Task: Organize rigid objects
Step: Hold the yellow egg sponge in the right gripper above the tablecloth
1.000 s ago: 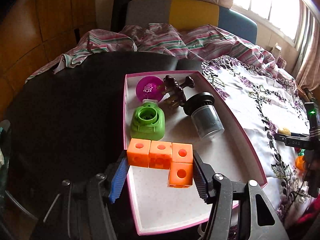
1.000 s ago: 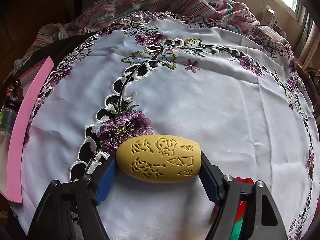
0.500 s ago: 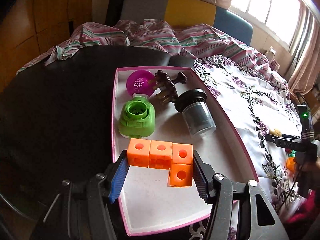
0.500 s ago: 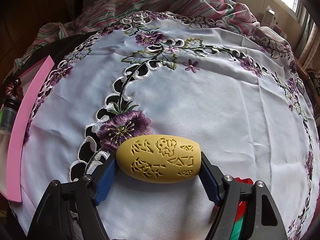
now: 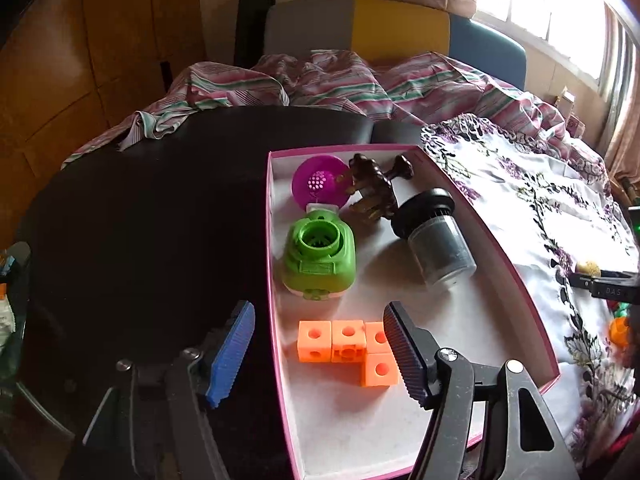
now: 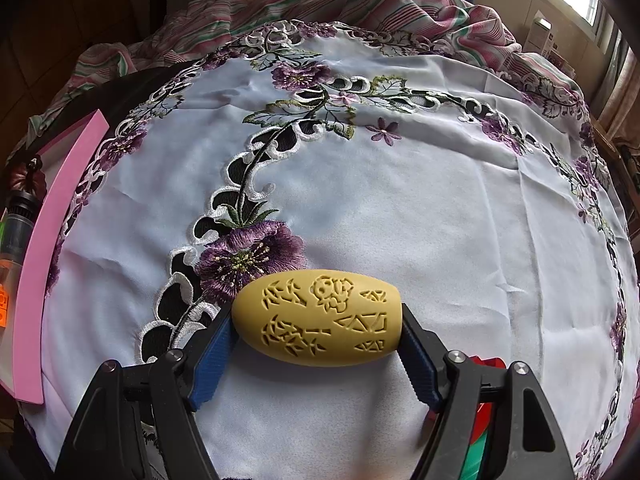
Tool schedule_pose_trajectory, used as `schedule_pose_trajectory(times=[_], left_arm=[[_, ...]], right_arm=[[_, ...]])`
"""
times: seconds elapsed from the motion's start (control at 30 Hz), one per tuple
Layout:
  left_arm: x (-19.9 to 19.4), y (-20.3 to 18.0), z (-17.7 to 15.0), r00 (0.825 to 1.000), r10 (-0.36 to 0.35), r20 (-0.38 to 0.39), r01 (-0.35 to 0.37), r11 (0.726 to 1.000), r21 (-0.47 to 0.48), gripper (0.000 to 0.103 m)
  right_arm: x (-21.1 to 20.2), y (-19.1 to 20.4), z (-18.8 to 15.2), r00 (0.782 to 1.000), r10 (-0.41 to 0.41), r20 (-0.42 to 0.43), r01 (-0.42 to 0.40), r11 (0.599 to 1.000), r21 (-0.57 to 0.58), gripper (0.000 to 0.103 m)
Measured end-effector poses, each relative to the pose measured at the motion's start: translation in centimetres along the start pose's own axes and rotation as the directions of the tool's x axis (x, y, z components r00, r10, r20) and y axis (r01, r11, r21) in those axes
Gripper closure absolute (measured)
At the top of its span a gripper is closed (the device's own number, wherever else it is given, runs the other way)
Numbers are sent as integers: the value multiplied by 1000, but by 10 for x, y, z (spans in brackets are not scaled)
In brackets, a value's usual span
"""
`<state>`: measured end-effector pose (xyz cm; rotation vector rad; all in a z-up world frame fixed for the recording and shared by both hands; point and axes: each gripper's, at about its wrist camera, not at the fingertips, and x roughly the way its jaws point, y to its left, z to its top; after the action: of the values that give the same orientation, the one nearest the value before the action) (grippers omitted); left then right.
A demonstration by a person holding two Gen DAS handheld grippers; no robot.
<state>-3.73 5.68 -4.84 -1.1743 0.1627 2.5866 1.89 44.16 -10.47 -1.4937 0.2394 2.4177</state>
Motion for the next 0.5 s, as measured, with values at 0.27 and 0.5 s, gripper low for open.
schedule_pose_trajectory(times=[0.27,0.5], left_arm=[[-16,5,7,999,-3,35,4,1000,-21,30],[-22,6,5,999,-5,38,6,1000,-27,28]], right_arm=[[0,-1,0,1000,-1,0,1,1000,4,26],[0,-1,0,1000,0,-2,0,1000,8,26]])
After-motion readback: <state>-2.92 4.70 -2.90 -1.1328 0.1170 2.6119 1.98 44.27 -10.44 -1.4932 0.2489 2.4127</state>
